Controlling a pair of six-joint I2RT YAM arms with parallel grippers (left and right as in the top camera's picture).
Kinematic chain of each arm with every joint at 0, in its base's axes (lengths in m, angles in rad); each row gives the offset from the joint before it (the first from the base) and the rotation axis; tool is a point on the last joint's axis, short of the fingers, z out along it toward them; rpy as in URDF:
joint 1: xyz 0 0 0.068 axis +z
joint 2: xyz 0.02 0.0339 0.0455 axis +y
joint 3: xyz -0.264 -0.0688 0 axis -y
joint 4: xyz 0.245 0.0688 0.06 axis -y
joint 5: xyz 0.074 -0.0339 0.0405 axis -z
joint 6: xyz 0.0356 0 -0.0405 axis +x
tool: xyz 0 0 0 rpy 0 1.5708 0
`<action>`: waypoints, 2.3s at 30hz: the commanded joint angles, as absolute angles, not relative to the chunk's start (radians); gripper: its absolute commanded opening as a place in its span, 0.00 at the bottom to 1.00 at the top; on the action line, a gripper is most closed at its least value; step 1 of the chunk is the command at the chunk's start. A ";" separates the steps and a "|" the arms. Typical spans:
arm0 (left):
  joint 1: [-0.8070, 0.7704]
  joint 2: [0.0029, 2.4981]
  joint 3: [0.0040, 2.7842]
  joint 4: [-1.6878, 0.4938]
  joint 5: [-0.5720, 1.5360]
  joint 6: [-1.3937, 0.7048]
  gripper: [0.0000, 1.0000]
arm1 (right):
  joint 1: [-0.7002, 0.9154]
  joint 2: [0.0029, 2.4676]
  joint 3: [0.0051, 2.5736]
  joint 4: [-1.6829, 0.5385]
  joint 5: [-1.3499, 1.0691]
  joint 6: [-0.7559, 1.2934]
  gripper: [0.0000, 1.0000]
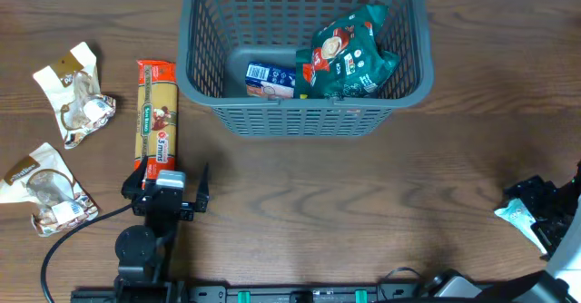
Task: Pack container
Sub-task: 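Lower the right gripper onto the light-green wet-wipes packet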
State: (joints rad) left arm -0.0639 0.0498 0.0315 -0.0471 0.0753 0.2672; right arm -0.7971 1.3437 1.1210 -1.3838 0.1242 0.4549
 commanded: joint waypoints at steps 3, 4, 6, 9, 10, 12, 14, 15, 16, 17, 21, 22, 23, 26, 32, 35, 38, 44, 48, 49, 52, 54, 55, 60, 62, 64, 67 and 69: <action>-0.069 0.043 0.005 -0.062 0.086 0.279 0.98 | -0.850 1.303 1.066 -1.309 0.123 0.611 0.99; -0.069 0.043 0.005 -0.062 0.086 0.279 0.99 | -0.858 1.298 1.050 -1.290 0.124 0.636 0.99; -0.069 0.043 0.005 -0.062 0.086 0.279 0.99 | -0.877 1.286 1.013 -1.245 0.125 0.695 0.99; -0.069 0.043 0.005 -0.062 0.086 0.279 0.99 | -0.905 1.278 0.951 -1.179 0.131 0.777 0.99; -0.069 0.043 0.005 -0.062 0.086 0.279 0.98 | -0.915 1.278 0.928 -1.158 0.131 0.802 0.99; -0.069 0.043 0.005 -0.062 0.086 0.279 0.98 | -0.931 1.278 0.881 -1.113 0.130 0.849 0.99; -0.069 0.043 0.005 -0.062 0.086 0.279 0.99 | -0.946 1.278 0.831 -1.056 0.130 0.896 0.99; -0.069 0.043 0.005 -0.062 0.086 0.279 0.99 | -0.952 1.278 0.813 -1.029 0.130 0.907 0.99; -0.069 0.043 0.005 -0.062 0.086 0.279 0.99 | -0.958 1.278 0.793 -0.999 0.130 0.913 0.99; -0.069 0.043 0.005 -0.062 0.086 0.279 0.99 | -0.962 1.278 0.778 -0.970 0.130 0.913 0.99; -0.069 0.043 0.005 -0.062 0.086 0.279 0.99 | -0.962 1.278 0.744 -0.877 0.131 0.912 0.99; -0.069 0.043 0.005 -0.062 0.086 0.279 0.99 | -0.962 1.278 0.741 -0.855 0.131 0.912 0.99; -0.069 0.043 0.005 -0.062 0.086 0.279 0.99 | -0.962 1.278 0.741 -0.835 0.131 0.912 0.99; -0.069 0.043 0.005 -0.062 0.086 0.279 0.99 | -0.962 1.278 0.741 -0.792 0.130 0.911 0.99; -0.069 0.043 0.005 -0.062 0.086 0.279 0.99 | -0.962 1.278 0.741 -0.754 0.125 0.907 0.99; -0.069 0.043 0.005 -0.062 0.086 0.279 0.99 | -0.962 1.278 0.741 -0.741 0.131 0.956 0.99; -0.069 0.043 0.005 -0.062 0.086 0.279 0.99 | -0.962 1.278 0.741 -0.727 0.131 1.024 0.99; -0.069 0.043 0.005 -0.062 0.086 0.279 0.99 | -0.962 1.278 0.740 -0.693 0.130 1.108 0.99; -0.069 0.043 0.005 -0.062 0.086 0.279 0.99 | -0.962 1.282 0.740 -0.671 0.131 1.129 0.99; -0.069 0.043 0.005 -0.062 0.086 0.279 0.99 | -0.962 1.286 0.740 -0.668 0.131 1.129 0.99; -0.069 0.043 0.005 -0.062 0.086 0.279 0.99 | -0.962 1.308 0.740 -0.661 0.132 1.131 1.00; -0.069 0.043 0.005 -0.062 0.086 0.279 0.98 | -0.962 1.330 0.738 -0.658 0.133 1.145 0.99; -0.069 0.043 0.005 -0.062 0.086 0.279 0.99 | -0.962 1.344 0.736 -0.654 0.134 1.148 0.99; -0.069 0.043 0.005 -0.062 0.086 0.279 0.99 | -0.962 1.404 0.735 -0.638 0.134 1.151 0.99; -0.069 0.043 0.005 -0.062 0.086 0.279 0.99 | -0.962 1.417 0.735 -0.630 0.134 1.152 0.99; -0.069 0.043 0.005 -0.062 0.086 0.279 0.98 | -0.962 1.428 0.735 -0.618 0.134 1.152 0.99; -0.069 0.043 0.005 -0.062 0.086 0.279 0.99 | -0.962 1.448 0.735 -0.596 0.134 1.152 0.99; -0.069 0.043 0.005 -0.062 0.086 0.279 0.99 | -0.962 1.464 0.735 -0.587 0.135 1.152 0.99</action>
